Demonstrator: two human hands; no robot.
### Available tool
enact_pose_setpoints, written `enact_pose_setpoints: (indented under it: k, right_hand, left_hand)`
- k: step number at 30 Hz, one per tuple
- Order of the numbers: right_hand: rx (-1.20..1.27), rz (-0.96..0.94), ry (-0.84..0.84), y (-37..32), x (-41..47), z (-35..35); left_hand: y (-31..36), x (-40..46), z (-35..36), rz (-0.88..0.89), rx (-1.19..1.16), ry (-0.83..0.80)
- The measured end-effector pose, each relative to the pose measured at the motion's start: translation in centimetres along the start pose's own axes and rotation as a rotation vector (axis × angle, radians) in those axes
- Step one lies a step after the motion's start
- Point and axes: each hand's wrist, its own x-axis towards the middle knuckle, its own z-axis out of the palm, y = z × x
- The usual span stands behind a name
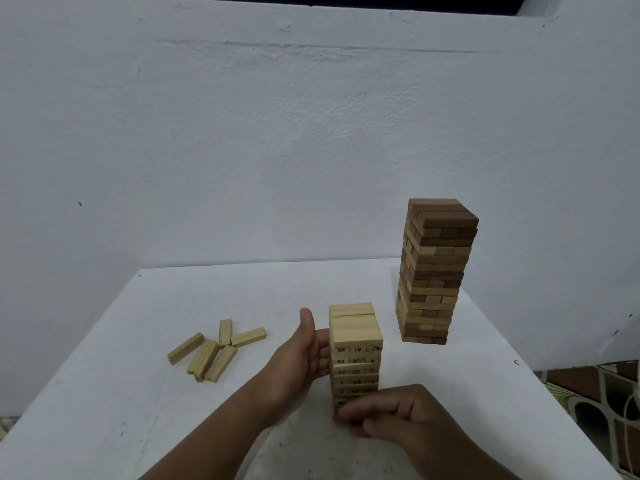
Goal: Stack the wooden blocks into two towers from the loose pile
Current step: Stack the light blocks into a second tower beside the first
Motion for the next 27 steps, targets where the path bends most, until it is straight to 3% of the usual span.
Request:
enact_pose_setpoints:
  k: [12,16,21,25,27]
  right_hand:
    - [0.011,-0.055,0.020,0.6,0.1,-0.2]
    - [0.021,-0.140,0.035,0.4,-0.7,-0.7]
    - [0.263,-0.261,0.413,-0.4,-0.7,-1.3]
    - [0.250,-0.149,0.654,-0.7,1.5,-1.2]
    - [0.219,-0.088,0.673,-0.5,2.9,-0.5]
  left_hand:
    - [0.0,-0.5,0.3,0.015,-0.018,-0.006]
    - [-0.8,-0.5,0.5,0.097,-0.030,0.108]
    - [-1.6,-0.9,1.3,0.102,-0.142,0.297]
    - [-0.9,-1.1,3.0,0.093,-0.218,0.328]
    - [-0.4,-1.1,3.9,0.095,-0.226,0.349]
